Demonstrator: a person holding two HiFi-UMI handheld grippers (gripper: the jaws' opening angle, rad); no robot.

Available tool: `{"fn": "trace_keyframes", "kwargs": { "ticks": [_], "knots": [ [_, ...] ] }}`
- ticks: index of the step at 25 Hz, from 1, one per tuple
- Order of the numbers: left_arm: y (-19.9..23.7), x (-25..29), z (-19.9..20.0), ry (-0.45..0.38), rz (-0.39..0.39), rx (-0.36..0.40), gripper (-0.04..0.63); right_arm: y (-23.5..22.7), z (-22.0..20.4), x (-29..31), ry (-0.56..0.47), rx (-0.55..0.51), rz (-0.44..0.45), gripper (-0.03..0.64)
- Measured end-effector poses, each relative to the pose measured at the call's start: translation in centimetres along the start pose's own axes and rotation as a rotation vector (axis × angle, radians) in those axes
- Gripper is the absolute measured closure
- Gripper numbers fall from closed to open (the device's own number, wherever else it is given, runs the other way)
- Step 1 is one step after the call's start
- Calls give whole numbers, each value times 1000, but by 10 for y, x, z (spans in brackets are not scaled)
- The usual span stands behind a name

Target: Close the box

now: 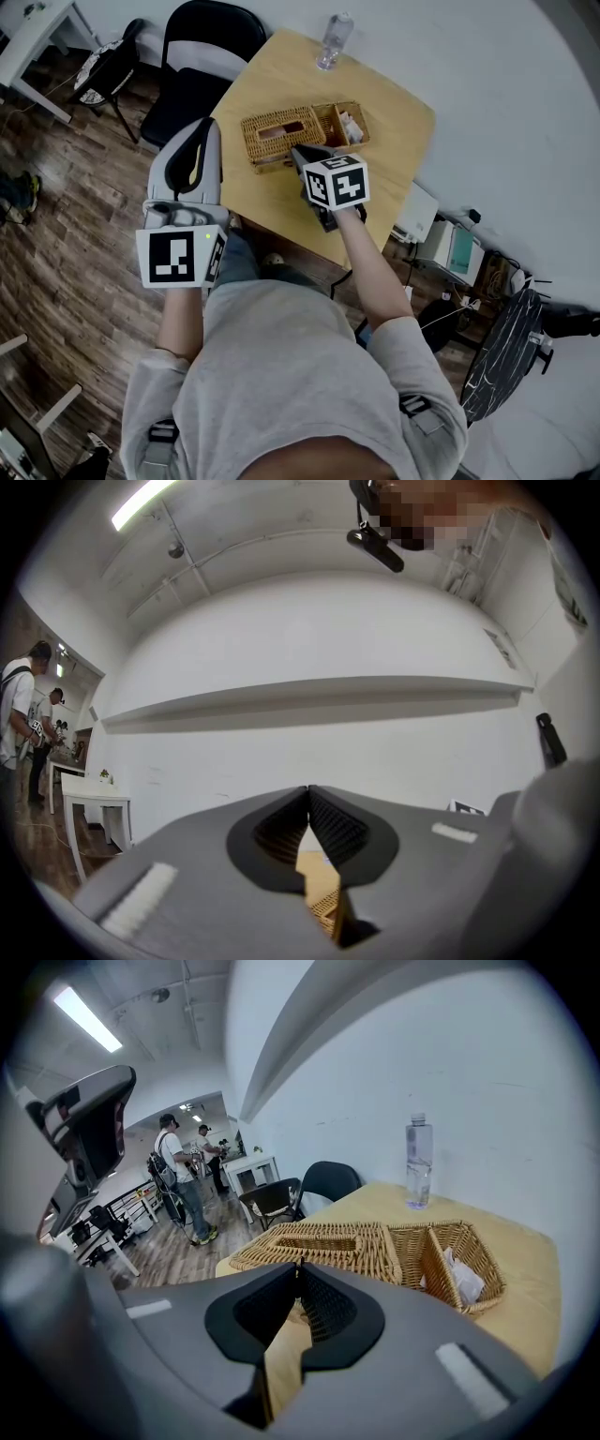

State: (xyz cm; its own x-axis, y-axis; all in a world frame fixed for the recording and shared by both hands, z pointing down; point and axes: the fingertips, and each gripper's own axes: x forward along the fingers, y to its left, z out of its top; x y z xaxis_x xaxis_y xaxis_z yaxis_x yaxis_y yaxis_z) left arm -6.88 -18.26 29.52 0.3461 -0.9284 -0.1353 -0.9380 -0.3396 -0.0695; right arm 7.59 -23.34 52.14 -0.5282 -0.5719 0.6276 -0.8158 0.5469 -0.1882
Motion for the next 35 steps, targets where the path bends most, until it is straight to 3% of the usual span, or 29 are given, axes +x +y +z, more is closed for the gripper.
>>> {"fn": "trace_keyframes", "kwargs": {
  "ticks": [35],
  "knots": [
    [-6,-7,4,16,36,34,537,-5,-27,16,53,2,13,594]
  ]
}}
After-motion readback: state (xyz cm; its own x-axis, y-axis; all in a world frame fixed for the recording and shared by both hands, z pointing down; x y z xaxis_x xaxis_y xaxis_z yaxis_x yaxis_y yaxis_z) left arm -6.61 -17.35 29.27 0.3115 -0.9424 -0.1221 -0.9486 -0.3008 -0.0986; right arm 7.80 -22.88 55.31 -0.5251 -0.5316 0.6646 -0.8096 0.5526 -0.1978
